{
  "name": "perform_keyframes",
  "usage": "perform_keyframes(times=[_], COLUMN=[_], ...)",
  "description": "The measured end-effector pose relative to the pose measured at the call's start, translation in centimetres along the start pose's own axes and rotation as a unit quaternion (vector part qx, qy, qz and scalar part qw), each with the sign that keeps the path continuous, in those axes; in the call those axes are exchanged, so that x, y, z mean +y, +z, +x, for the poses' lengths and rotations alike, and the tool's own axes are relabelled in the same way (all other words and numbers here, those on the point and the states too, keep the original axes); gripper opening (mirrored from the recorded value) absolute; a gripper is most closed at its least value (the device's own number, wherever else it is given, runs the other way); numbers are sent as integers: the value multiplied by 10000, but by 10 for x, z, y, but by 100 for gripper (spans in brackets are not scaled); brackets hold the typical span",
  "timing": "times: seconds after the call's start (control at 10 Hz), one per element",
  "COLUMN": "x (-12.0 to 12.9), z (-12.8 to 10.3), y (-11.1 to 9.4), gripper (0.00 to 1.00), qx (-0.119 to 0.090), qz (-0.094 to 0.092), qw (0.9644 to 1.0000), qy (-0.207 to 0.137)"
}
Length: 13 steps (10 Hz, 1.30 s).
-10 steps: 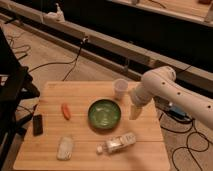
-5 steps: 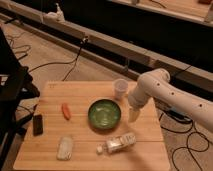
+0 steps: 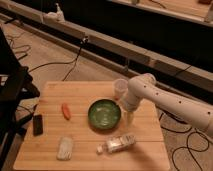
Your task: Drag the ceramic bowl in a circle
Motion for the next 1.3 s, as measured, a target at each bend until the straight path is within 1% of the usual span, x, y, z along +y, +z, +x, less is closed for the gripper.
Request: perform_keyframes(times=[0.2,0.4,0.5,0.6,0.8,1.0,1.1,1.2,1.3], x=[-7,-10,-10,-8,-7,-8,-10,-11,-11], z=[-3,-4,-4,-3,-2,-1,0,1,3], y=[14,20,25,31,39,42,40,34,24], gripper=[80,80,79,74,54,35,24,14,5], qx=[-105,-190,-215,-227,-252,-261,-250,-184,-59], qz=[-64,-92,-135,-206,-305,-365,-355,-328,-271], qw=[9999,9998,9997,9995,9992,9990,9990,9991,9994], qy=[-36,-54,-59,-63,-34,60,133,181,226])
